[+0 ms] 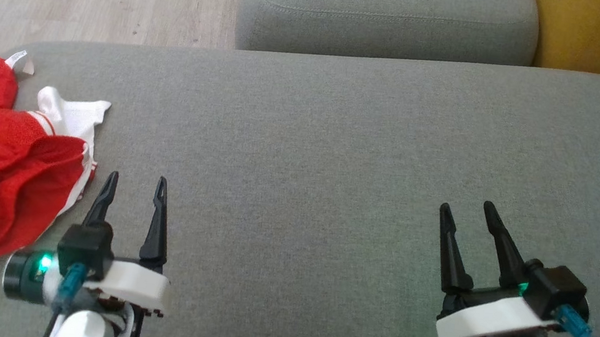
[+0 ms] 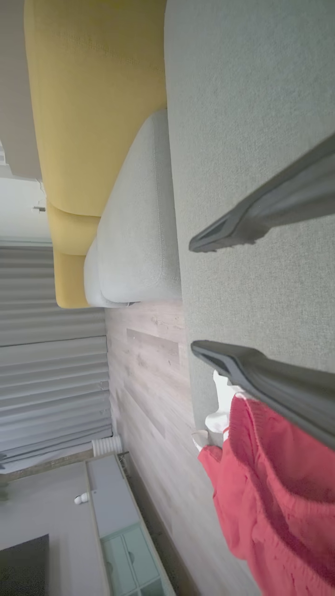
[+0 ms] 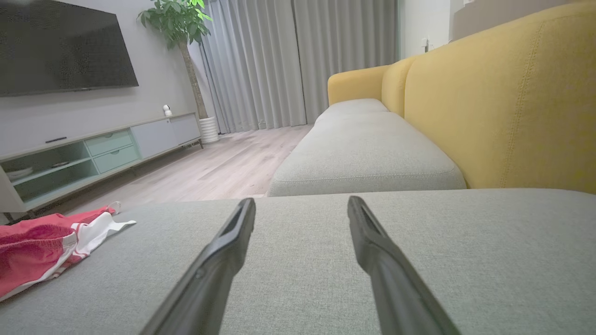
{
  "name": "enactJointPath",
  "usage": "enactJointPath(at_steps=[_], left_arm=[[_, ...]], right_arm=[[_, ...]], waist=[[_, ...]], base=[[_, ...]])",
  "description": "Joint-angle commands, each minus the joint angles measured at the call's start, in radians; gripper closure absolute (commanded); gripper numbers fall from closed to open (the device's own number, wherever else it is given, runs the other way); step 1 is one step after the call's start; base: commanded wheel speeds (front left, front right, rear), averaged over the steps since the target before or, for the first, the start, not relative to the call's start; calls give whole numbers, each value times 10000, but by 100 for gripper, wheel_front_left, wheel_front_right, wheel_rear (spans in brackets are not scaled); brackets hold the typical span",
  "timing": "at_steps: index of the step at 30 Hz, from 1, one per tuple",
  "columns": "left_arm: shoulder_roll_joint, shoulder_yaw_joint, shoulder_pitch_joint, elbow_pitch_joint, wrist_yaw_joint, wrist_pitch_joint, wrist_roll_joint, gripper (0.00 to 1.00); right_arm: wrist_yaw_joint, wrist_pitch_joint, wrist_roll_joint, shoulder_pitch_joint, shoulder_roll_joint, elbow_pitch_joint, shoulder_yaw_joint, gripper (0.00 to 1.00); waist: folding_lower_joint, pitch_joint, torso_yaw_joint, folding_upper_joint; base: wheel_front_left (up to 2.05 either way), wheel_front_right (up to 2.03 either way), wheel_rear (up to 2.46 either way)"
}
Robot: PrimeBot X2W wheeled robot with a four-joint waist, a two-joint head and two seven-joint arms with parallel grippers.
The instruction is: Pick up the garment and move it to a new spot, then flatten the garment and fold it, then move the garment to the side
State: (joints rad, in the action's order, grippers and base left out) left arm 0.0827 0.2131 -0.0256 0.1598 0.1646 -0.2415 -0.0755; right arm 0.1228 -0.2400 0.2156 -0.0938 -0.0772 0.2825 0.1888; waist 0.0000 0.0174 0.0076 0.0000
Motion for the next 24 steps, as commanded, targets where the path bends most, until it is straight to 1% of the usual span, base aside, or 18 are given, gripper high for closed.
enactJointPath(at_steps=[1, 17, 24], left_arm=[[134, -277, -615, -441, 99, -181, 327, 0], [22, -421, -577, -395, 12, -203, 374, 0], [-22, -534, -593, -268, -55, -203, 321, 0]], right_arm=[[78, -196, -302, -484, 34, -329, 274, 0], [79, -218, -349, -437, 116, -322, 221, 0], [79, -218, -252, -394, 99, -372, 250, 0]], waist=[[0, 5, -2, 0], [0, 26, 1, 0], [0, 6, 353, 0]], base=[[0, 0, 0], [0, 0, 0], [0, 0, 0]])
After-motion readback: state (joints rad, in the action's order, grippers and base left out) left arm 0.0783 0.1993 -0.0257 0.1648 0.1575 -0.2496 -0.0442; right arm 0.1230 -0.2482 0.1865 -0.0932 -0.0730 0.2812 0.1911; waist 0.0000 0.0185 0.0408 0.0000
